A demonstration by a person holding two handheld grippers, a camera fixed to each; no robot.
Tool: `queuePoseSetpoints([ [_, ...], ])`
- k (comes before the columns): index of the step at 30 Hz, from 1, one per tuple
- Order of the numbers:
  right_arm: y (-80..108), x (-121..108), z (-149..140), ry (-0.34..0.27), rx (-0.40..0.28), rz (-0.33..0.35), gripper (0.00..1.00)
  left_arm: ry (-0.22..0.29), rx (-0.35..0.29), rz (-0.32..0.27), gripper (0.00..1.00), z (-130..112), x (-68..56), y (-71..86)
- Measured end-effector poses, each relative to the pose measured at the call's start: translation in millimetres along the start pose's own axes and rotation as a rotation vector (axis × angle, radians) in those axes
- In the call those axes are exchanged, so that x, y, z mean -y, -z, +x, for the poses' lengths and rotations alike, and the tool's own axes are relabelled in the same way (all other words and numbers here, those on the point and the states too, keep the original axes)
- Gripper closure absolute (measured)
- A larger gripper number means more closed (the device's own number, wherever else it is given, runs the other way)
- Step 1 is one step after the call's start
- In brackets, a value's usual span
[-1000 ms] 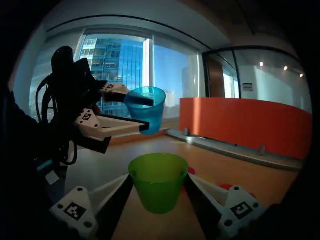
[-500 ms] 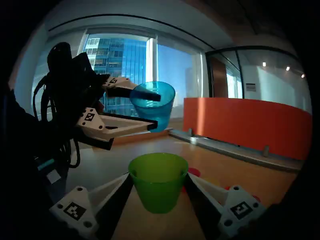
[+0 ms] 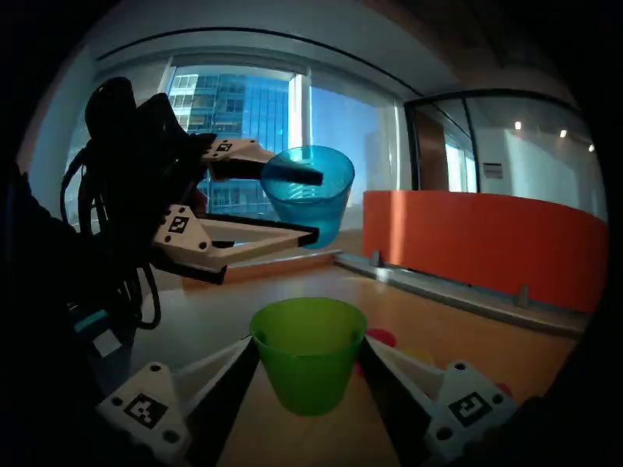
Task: Pour water
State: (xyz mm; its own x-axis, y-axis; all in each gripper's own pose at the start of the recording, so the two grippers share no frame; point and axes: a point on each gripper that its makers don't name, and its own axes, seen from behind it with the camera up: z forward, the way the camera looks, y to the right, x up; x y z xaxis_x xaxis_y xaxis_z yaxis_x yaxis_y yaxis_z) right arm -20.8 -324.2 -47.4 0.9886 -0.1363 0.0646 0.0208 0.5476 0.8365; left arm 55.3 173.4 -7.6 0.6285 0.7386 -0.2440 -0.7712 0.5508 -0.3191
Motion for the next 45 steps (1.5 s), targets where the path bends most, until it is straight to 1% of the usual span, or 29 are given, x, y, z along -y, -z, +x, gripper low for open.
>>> queuePoseSetpoints([
  [9,-2.2,0.8,0.7,0.002,-0.001,0.009,0.12,-0.051,0.000,0.010,0.20,3.1,3.0,-4.7],
  [21,-3.0,1.0,2.5,0.002,-0.009,0.010,0.12,-0.106,-0.002,0.020,0.20,8.9,6.7,-6.5],
  [30,-0.7,-0.4,3.0,-0.001,-0.016,0.011,0.12,-0.137,-0.001,0.021,0.20,13.1,4.0,-7.6],
  [45,3.0,-0.8,2.6,0.000,-0.024,0.011,0.12,-0.174,-0.002,0.026,0.20,18.7,4.5,-8.8],
])
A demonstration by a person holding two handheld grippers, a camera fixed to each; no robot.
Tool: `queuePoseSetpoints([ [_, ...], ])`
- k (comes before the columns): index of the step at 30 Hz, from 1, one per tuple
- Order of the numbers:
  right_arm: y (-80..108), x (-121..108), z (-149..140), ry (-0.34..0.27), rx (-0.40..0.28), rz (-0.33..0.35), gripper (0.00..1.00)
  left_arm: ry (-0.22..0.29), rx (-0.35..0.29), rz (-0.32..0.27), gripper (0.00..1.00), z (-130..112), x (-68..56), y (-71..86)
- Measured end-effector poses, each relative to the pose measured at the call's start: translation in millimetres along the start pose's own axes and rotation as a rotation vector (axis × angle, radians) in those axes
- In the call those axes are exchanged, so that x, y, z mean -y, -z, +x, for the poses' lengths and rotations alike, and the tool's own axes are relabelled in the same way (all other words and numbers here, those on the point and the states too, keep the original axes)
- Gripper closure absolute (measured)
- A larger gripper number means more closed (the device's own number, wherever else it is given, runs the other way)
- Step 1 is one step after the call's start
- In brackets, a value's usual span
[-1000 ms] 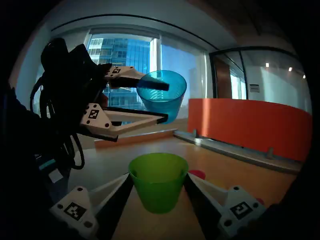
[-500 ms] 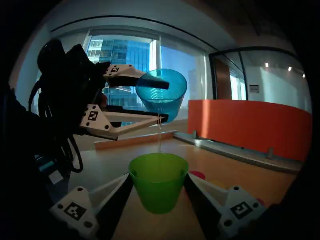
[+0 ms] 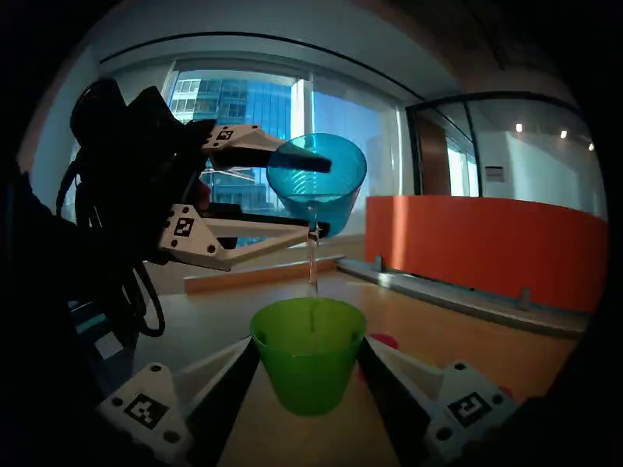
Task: Pour water
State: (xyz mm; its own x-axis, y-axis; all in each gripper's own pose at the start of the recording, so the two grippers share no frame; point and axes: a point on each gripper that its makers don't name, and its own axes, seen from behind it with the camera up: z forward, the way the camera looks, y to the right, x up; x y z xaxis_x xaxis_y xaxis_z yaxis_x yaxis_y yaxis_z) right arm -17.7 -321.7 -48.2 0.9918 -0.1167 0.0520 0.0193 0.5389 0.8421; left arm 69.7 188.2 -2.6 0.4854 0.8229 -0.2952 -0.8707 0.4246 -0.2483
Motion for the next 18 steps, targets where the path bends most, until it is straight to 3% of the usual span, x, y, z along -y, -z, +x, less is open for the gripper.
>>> queuePoseSetpoints([
  [18,0.4,0.5,4.1,0.005,-0.005,0.000,0.12,-0.051,-0.001,0.011,0.20,3.8,2.2,-0.5],
])
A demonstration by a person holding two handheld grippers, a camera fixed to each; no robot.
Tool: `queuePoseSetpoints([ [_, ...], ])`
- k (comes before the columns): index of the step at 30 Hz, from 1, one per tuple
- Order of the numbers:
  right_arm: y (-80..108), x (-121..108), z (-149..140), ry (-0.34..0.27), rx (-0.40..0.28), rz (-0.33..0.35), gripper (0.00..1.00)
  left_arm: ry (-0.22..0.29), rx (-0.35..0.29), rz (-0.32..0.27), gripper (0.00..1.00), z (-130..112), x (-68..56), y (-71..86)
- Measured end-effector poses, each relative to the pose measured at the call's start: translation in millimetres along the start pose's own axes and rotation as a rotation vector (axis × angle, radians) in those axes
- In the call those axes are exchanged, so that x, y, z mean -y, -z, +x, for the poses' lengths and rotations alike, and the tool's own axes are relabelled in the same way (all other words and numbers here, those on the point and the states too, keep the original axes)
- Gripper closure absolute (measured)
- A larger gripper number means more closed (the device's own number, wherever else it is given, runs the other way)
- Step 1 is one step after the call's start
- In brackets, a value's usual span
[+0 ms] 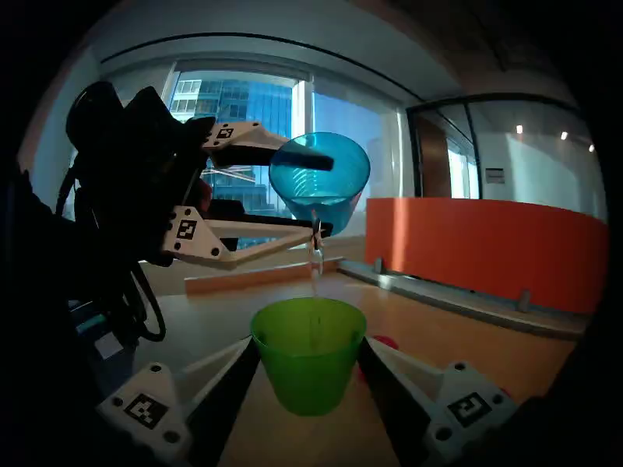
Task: Pour water
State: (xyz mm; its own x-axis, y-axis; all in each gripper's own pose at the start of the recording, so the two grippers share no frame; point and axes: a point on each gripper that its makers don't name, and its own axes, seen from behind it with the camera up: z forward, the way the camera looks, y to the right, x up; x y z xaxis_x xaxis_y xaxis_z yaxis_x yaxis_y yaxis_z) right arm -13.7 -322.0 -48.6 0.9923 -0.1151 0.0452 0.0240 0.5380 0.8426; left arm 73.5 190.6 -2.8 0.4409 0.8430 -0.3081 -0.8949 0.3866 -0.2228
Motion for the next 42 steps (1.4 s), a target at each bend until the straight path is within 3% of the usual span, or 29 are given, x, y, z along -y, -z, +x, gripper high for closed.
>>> queuePoseSetpoints([
  [42,2.2,-1.1,7.6,0.017,-0.009,-0.006,0.12,-0.150,-0.003,0.024,0.20,11.3,3.6,4.6],
])
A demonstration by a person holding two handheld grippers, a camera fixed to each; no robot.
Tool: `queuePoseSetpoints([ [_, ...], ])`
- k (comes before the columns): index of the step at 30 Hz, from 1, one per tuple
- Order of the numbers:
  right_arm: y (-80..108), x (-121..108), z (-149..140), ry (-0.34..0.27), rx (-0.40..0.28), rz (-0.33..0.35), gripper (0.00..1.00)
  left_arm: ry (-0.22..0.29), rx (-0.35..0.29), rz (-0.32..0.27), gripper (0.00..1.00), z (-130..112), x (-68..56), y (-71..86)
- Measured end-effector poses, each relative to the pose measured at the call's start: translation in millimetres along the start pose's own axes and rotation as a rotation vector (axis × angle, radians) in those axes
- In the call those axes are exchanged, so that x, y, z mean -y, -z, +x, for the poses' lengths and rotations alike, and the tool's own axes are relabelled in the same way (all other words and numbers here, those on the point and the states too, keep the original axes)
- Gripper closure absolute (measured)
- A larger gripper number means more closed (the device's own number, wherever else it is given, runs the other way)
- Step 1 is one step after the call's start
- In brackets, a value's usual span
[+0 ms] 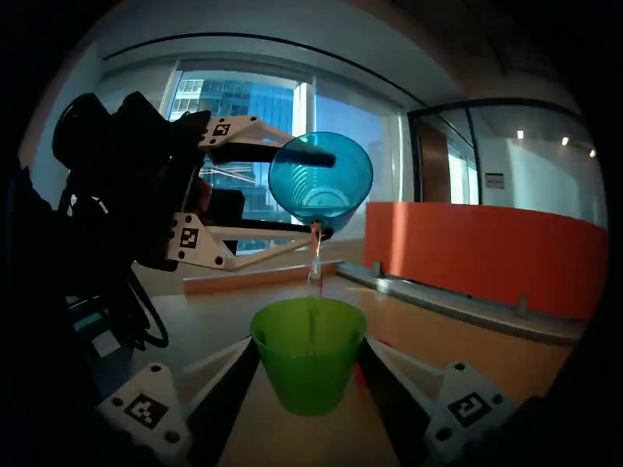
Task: Pour water
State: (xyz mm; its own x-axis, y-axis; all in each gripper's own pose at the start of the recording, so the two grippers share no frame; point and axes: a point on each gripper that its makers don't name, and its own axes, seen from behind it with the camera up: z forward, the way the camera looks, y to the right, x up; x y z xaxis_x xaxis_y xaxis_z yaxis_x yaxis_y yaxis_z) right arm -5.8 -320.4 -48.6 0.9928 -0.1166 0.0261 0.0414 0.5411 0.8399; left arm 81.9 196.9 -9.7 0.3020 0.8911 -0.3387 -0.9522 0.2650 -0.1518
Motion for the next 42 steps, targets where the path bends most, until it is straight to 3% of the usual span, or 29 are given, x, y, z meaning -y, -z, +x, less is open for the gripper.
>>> queuePoseSetpoints([
  [42,-0.6,-8.5,-0.6,0.000,-0.009,-0.009,0.12,-0.162,0.014,0.053,0.20,0.1,6.9,-4.0],
])
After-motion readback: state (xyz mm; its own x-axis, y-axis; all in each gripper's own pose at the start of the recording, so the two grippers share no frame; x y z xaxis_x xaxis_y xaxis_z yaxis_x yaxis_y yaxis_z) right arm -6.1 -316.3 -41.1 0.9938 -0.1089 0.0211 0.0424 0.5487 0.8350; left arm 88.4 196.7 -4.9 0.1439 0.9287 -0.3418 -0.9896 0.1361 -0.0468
